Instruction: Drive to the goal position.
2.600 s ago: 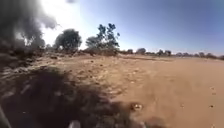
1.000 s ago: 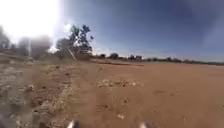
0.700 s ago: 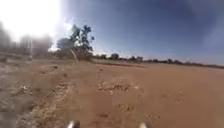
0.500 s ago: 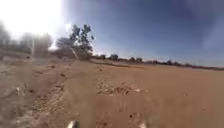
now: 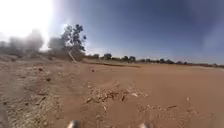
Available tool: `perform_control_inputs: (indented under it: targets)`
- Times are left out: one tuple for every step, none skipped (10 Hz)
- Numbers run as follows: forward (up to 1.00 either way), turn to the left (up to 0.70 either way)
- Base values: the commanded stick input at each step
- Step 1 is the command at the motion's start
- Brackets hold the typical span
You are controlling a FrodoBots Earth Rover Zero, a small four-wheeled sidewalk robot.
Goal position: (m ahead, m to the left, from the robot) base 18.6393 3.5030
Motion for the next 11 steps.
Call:
perform_control_inputs:
  targets:
    - [0.70, 0.27]
    - [0.70, 0.27]
    - [0.70, 0.27]
    - [0.70, 0.27]
    - [0.70, 0.23]
    - [0.70, 0.00]
    - [0.70, 0.00]
    - [0.70, 0.00]
    - [0.70, 0.00]
    - [0.70, 0.00]
    - [0.70, 0.00]
